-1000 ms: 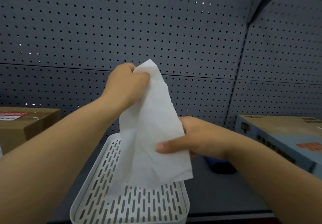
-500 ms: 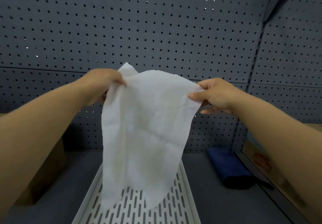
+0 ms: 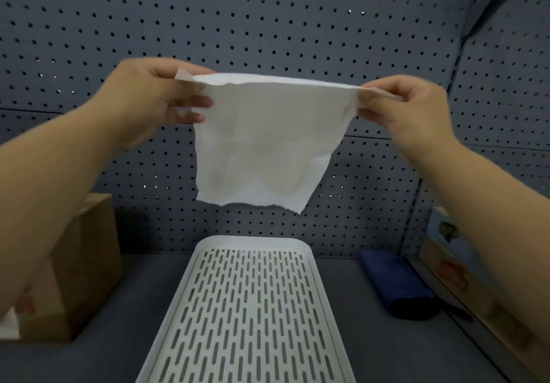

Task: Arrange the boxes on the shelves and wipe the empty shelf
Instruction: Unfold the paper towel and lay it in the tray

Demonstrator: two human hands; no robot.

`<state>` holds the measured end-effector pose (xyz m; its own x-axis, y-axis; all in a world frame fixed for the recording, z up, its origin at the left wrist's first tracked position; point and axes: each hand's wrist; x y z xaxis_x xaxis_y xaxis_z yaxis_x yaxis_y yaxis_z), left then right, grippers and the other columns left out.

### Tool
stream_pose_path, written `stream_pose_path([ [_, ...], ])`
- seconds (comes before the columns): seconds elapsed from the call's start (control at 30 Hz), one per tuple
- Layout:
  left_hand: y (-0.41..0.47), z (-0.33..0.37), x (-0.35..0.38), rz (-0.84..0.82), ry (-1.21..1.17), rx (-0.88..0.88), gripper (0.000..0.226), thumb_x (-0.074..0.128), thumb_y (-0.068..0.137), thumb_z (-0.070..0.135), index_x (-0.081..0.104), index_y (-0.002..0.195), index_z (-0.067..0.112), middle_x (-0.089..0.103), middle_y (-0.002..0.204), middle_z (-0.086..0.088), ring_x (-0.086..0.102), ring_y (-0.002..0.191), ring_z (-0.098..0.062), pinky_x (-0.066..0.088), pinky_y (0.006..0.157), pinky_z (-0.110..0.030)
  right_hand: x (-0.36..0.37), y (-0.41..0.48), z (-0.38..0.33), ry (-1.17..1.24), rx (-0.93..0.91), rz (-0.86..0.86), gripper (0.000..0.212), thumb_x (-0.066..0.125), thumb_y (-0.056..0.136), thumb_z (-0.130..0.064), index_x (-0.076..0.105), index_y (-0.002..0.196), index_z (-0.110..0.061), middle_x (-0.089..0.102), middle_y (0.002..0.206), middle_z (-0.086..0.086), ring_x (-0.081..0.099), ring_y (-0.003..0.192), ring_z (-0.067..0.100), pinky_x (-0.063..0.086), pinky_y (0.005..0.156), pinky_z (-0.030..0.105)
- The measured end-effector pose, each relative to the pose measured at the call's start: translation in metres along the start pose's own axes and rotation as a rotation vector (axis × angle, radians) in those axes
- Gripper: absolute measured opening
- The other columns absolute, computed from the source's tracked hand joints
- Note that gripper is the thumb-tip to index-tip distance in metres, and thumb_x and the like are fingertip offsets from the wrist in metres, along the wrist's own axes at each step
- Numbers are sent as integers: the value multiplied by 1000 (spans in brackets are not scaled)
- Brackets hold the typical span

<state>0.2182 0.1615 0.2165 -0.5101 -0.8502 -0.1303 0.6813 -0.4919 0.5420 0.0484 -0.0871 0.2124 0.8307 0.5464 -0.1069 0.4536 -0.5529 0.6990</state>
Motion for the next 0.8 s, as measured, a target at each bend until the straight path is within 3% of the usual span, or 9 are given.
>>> stream_pose_path([
  [0.1, -35, -17, -5, -32, 5, -39, 13, 58, 86, 10, 69, 83, 15, 72, 87, -5, 72, 76, -11, 59, 66, -19, -12, -36, 2, -102, -24, -102, 12, 73, 81, -14, 71, 77, -25, 71, 82, -3, 70, 84, 14, 57, 82, 24],
  [0.17, -60, -39, -10, -79, 113, -66, 13, 61, 84, 9, 70, 83, 17, 76, 79, 1, 72, 72, -7, 55, 63, -12, -15, -64, 9, -233, -15, -189, 15, 74, 79, -12, 71, 76, -27, 70, 76, -8, 64, 71, -3, 51, 71, 11],
  [0.23, -84, -62, -12, -142, 264, -87, 14, 64, 82, 9, 74, 85, 19, 76, 82, 9, 70, 75, -4, 53, 63, -10, -14, -90, 21, -305, 34, -286, 18, 74, 78, -8, 72, 74, -26, 70, 71, -11, 60, 61, -6, 46, 61, 6],
  [0.33, -116, -92, -14, -205, 298, -164, 23, 66, 80, 2, 78, 82, 21, 76, 85, 12, 69, 80, -2, 54, 69, -11, -14, -128, 43, -354, 142, -433, 23, 74, 78, -8, 74, 72, -30, 73, 70, -19, 66, 67, -4, 49, 67, 7],
  [0.5, -149, -135, -20, -423, 533, -187, 30, 65, 84, 7, 75, 84, 35, 70, 86, 31, 65, 86, 9, 48, 67, -5, -11, -176, 63, -556, 182, -741, 10, 71, 83, -18, 78, 88, -24, 69, 84, -19, 64, 82, -9, 47, 72, 4],
  [0.63, -165, -151, -25, -633, 606, -170, 35, 67, 84, 12, 72, 79, 47, 70, 87, 33, 65, 90, 10, 51, 82, -12, -8, -196, 69, -665, 219, -945, 14, 69, 84, -22, 78, 95, -22, 69, 84, -20, 63, 88, -11, 47, 77, 4],
  [0.73, -165, -153, -26, -787, 782, -113, 16, 56, 81, 39, 68, 80, 50, 62, 101, 38, 49, 105, 8, 38, 100, -25, -5, -202, 64, -739, 250, -1073, 16, 68, 84, -23, 77, 97, -25, 73, 96, -15, 64, 94, -4, 49, 88, 13],
  [0.8, -160, -151, -33, -857, 842, -170, 42, 32, 63, 60, 71, 76, 50, 54, 111, 39, 35, 110, 6, 21, 102, -31, -4, -200, 57, -756, 288, -1156, 17, 67, 84, -27, 76, 98, -26, 73, 103, -13, 63, 96, -2, 49, 92, 18],
])
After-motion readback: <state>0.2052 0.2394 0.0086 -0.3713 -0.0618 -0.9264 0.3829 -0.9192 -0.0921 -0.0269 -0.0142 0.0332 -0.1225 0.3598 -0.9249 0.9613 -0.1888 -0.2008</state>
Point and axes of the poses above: each hand's wrist, its own y-axis towards the middle knuckle, its own x-axis out of the palm, z = x × y
